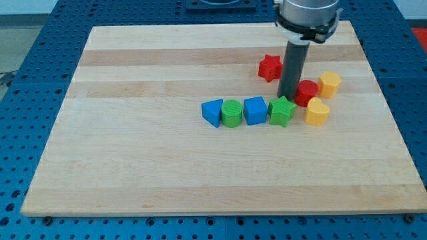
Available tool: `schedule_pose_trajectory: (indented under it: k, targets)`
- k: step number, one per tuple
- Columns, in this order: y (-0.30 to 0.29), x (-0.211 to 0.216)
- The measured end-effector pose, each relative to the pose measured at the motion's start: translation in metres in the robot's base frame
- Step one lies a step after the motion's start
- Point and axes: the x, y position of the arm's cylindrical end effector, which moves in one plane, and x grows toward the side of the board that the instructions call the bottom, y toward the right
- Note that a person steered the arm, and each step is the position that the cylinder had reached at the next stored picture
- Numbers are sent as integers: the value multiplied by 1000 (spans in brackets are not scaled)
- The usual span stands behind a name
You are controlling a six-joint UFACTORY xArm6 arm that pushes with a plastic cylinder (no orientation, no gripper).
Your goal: Place the red circle to the bottom right of the red star
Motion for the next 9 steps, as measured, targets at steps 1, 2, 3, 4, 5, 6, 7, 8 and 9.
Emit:
schedule_pose_trajectory:
  k: [1,2,3,4,5,6,7,8,9]
  targets:
    - [0,0]
    - [0,1]
    - [0,-19]
    - [8,-28]
    - [43,-39]
    - [83,-41]
    - [94,-54]
    - [111,-19]
    - [117,22]
